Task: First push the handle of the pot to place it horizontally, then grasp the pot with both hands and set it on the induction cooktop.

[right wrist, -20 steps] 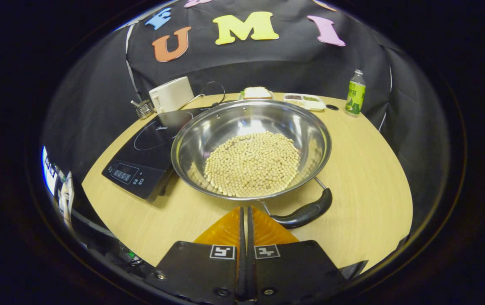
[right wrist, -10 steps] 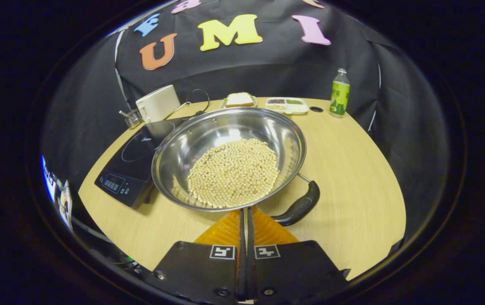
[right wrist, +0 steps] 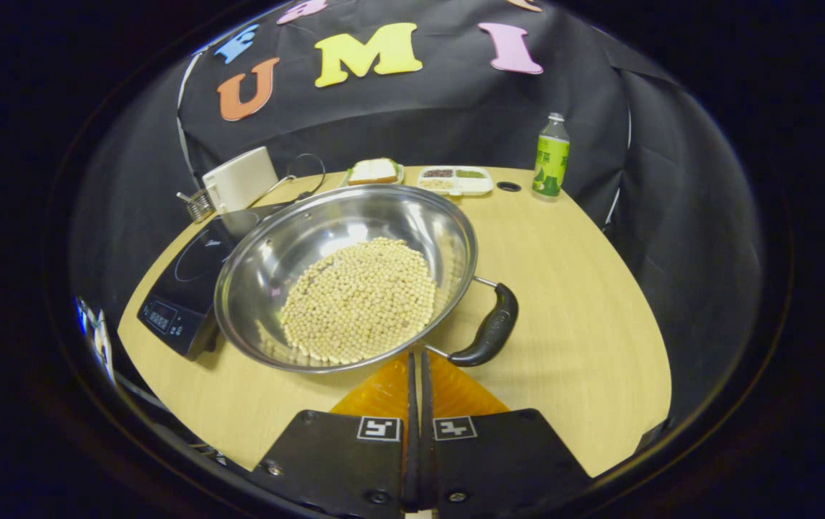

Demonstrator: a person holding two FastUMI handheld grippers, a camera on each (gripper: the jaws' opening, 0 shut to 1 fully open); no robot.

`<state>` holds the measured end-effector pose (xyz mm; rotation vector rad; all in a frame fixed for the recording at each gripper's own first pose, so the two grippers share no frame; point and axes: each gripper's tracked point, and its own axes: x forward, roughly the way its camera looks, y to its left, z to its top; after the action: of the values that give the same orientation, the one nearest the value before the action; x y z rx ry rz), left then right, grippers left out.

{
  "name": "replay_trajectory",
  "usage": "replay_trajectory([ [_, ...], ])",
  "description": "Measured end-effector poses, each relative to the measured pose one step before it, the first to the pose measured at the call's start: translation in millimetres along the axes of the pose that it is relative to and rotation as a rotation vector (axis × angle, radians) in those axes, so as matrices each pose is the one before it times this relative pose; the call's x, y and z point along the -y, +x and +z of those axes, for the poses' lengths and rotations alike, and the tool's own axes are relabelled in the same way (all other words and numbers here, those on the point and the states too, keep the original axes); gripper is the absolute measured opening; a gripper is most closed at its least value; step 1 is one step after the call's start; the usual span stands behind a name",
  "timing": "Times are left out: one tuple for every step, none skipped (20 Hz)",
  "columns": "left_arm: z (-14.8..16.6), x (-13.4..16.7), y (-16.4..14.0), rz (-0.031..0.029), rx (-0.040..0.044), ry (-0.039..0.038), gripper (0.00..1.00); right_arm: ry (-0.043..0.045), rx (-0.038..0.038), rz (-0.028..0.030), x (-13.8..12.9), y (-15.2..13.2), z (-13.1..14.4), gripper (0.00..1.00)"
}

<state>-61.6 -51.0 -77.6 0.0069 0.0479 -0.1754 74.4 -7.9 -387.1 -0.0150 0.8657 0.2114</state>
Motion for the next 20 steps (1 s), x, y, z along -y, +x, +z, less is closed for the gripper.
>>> replay_trajectory([
  [-1.17,-5.73,-1.08,0.02185,-0.00008,0.01033,0.96,-0.00212,0.00544,-0.00533,4.16,2.49,3.43,0.04],
  [0.55,-4.00,-0.36,0.01794,0.00213,0.01093,0.96,0.00552,0.00538,-0.00808,5.47,3.26,2.44,0.04],
  [-0.85,-2.35,0.46,0.00615,-0.00006,0.00445,0.96,0.00095,0.00200,-0.00476,3.33,2.97,2.80,0.01],
  [-1.63,0.46,-0.13,-0.00292,-0.00005,-0.00158,0.96,-0.00130,0.00073,-0.00832,3.62,2.89,2.18,0.01],
  [1.44,1.16,1.06,-0.00151,0.00371,-0.00374,0.96,-0.00727,0.00514,-0.01257,4.23,3.67,3.11,0.01],
  [0.54,-2.03,0.15,0.00185,0.00214,-0.00504,0.96,-0.00817,0.00942,-0.01364,4.41,1.85,2.51,0.00],
  [-1.43,-2.84,1.07,0.00193,0.00027,-0.00517,0.96,-0.00429,0.00873,-0.01049,3.44,3.66,2.78,0.01],
  [-0.77,-0.82,1.70,0.00155,-0.00063,-0.00407,0.96,0.00134,0.00582,-0.00909,2.93,4.03,2.36,0.04],
  [-1.37,-2.21,1.23,0.00342,-0.00171,-0.00336,0.96,0.01191,-0.00241,-0.00262,2.14,3.50,1.16,0.03],
  [-2.71,-2.58,2.16,0.00519,-0.00612,-0.00268,0.96,0.01953,-0.00673,-0.00287,2.43,3.47,1.03,0.04],
  [-2.50,-2.90,2.17,0.00622,-0.00642,-0.00226,0.96,0.01584,-0.00521,-0.00478,2.76,3.80,1.55,0.04],
  [-1.78,-2.04,1.54,0.00490,-0.00158,-0.00212,0.96,0.00807,-0.00178,-0.00151,1.49,3.20,0.28,0.01],
  [-2.15,-1.42,2.46,0.00415,-0.00293,-0.00383,0.96,0.01098,0.00065,-0.00239,1.95,2.60,2.16,0.04],
  [-0.75,-1.00,1.71,0.00323,-0.00137,-0.00589,0.96,0.01116,0.00015,-0.00144,1.45,1.32,1.40,0.04],
  [-1.44,-0.61,1.54,0.00060,-0.00171,-0.00537,0.96,0.00920,-0.00212,-0.00046,0.47,0.79,0.88,0.01],
  [-1.53,-0.87,1.74,-0.00160,-0.00107,-0.00448,0.96,0.00260,-0.00110,0.00231,-0.68,0.18,-0.55,0.04],
  [-0.11,-0.28,2.37,-0.00042,-0.00001,-0.00378,0.96,0.00416,-0.00448,0.00496,-1.36,-1.29,-0.66,0.04],
  [-1.12,-1.29,1.16,-0.00041,-0.00069,-0.00305,0.96,0.00192,-0.00269,0.00101,-1.16,-1.56,-0.86,0.01],
  [-0.50,-0.87,1.27,-0.00012,-0.00009,-0.00231,0.96,-0.00134,0.00123,-0.00593,1.08,-0.54,1.50,0.01],
  [-1.53,-0.34,1.32,0.00110,-0.00109,-0.00387,0.96,-0.00592,0.00478,-0.00331,0.22,0.36,1.81,0.01],
])
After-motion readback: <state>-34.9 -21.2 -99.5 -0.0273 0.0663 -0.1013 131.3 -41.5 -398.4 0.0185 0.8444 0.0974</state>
